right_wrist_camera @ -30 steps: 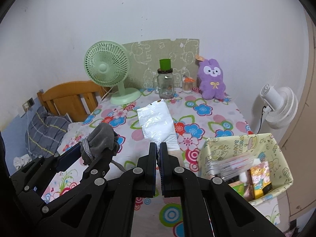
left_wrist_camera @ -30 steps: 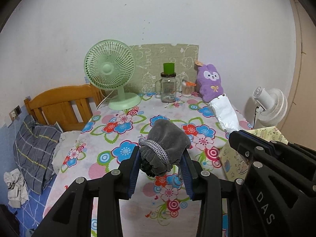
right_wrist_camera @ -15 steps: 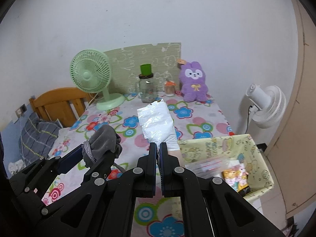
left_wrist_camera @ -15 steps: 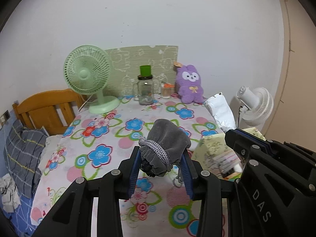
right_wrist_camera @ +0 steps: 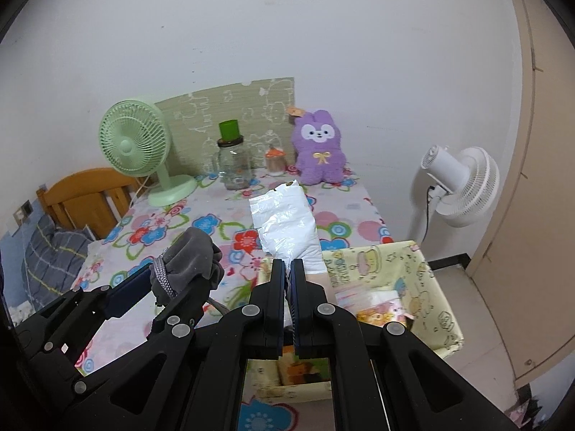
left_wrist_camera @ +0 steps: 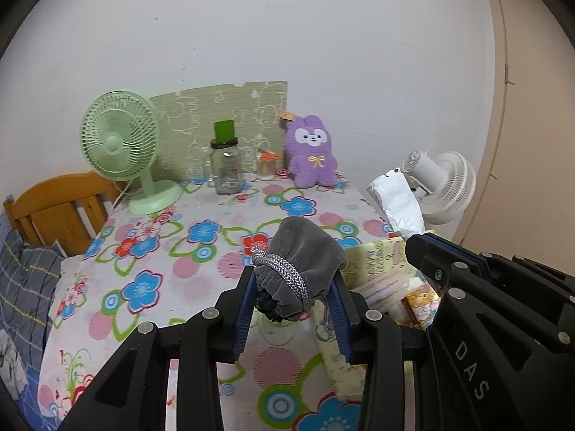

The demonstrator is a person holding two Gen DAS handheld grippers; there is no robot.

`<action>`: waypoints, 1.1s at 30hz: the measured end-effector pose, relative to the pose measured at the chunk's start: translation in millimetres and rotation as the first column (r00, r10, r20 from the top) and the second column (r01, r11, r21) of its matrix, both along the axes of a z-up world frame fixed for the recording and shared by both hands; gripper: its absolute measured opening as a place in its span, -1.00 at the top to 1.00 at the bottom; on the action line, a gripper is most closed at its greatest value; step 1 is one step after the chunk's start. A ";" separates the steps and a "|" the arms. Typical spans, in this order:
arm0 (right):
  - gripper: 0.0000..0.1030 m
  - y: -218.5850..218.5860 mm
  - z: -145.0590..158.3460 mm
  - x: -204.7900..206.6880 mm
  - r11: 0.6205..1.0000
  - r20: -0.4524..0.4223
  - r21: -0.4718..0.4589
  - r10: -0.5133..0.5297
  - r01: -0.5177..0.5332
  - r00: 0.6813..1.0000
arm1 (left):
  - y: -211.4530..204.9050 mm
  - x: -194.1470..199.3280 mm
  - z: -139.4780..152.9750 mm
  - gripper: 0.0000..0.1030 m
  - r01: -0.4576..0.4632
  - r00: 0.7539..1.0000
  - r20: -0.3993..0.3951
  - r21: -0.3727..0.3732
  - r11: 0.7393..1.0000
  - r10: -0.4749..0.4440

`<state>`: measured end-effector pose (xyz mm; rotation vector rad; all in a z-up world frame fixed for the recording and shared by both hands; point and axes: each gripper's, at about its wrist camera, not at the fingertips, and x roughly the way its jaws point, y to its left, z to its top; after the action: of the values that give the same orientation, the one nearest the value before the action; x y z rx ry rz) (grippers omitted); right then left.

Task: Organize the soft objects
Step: 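Carry the grey pouch and white tissue roll in both grippers over the box, then open the left gripper over the box while the right gripper releases the tissue roll inside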

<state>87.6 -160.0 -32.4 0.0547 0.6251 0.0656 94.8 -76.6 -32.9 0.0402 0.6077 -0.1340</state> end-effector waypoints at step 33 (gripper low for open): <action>0.89 -77.7 -54.0 31.6 0.993 -0.134 0.001 -0.120 0.121 0.984 | -75.4 45.6 -61.5 0.23 0.118 0.982 -0.150 0.016 0.993 -0.114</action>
<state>119.1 -237.8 -86.4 0.1063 0.7544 -0.0529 140.4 -152.0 -94.4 0.0908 0.7561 -0.2441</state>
